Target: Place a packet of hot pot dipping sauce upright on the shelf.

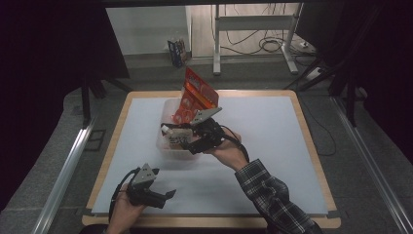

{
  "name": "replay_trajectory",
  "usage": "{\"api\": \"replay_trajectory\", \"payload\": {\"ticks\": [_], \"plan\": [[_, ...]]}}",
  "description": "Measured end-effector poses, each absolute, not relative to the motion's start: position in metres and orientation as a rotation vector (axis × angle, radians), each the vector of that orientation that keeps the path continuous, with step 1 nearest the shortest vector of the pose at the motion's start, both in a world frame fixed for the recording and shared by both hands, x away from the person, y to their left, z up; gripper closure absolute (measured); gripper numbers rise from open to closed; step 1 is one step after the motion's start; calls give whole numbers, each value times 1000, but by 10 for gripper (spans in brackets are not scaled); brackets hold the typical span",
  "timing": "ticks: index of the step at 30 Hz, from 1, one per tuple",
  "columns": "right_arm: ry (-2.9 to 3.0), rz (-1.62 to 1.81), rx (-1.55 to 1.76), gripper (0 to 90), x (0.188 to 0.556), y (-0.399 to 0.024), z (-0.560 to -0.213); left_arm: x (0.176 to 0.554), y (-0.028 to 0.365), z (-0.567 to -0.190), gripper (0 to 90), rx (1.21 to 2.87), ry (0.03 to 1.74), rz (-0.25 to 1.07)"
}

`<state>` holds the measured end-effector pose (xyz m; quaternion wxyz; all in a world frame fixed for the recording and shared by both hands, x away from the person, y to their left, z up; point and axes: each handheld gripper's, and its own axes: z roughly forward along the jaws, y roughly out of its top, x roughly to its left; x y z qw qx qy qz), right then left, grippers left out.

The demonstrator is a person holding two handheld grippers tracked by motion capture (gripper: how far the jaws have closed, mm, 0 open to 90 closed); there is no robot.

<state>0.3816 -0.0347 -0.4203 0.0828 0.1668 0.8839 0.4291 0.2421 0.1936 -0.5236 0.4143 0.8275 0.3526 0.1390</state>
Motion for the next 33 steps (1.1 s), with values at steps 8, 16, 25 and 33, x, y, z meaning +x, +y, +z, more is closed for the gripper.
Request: {"api": "replay_trajectory", "payload": {"ticks": [8,16,25,33], "plan": [[2638,1291,485,173,379,-41,-424,242,193,-525,27,2087,888,354],[2611,1319,458,90,373,-49,-434,242,193,-525,25,2085,889,364],[2584,1364,480,20,369,-56,-434,241,192,-524,26,2089,869,364],[2625,1337,499,0,362,-57,-445,238,190,-520,43,2104,862,343]]}}
